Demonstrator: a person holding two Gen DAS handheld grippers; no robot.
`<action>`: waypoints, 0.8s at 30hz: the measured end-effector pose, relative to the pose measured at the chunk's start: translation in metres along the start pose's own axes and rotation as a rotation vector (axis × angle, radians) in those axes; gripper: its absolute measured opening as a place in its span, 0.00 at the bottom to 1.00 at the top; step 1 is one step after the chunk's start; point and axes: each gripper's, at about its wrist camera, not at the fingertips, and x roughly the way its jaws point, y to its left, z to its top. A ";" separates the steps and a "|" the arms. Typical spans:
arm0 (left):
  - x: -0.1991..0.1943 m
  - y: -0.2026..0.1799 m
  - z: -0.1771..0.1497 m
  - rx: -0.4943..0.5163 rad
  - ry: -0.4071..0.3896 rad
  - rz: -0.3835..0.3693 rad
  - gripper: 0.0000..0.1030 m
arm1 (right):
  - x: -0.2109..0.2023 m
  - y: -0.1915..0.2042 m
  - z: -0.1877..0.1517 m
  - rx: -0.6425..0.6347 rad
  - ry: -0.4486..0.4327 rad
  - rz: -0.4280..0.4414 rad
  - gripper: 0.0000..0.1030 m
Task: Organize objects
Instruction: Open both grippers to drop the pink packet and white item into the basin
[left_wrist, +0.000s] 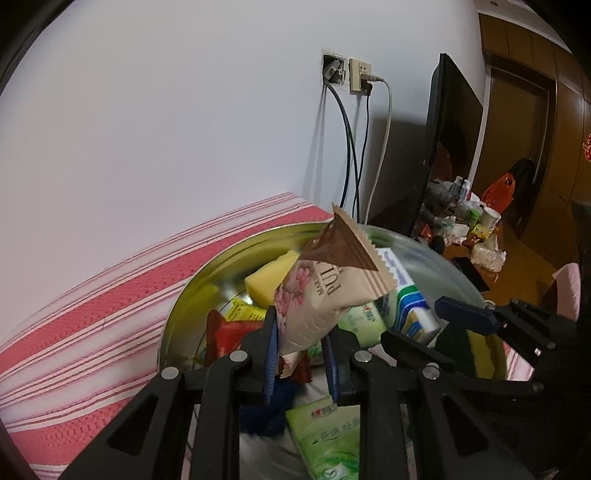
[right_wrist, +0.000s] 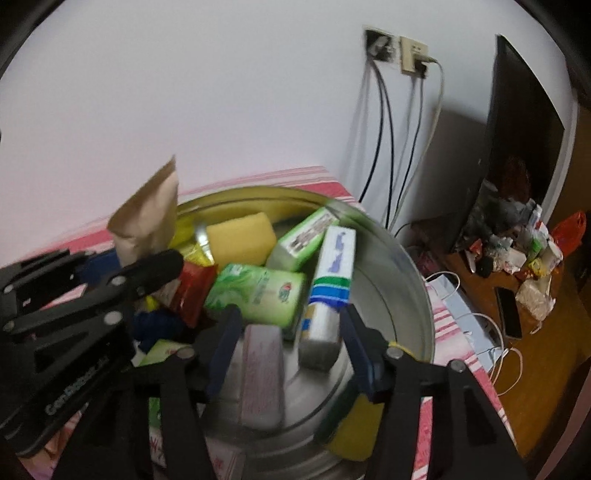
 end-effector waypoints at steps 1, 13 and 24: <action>-0.001 -0.001 0.001 0.005 -0.004 0.003 0.23 | -0.002 -0.002 0.000 0.009 -0.011 -0.004 0.55; 0.014 -0.013 0.008 0.002 0.032 -0.016 0.23 | -0.062 -0.036 0.012 0.125 -0.227 -0.125 0.76; 0.018 -0.013 0.021 0.006 0.066 0.032 0.74 | -0.052 -0.042 0.016 0.252 -0.227 -0.066 0.92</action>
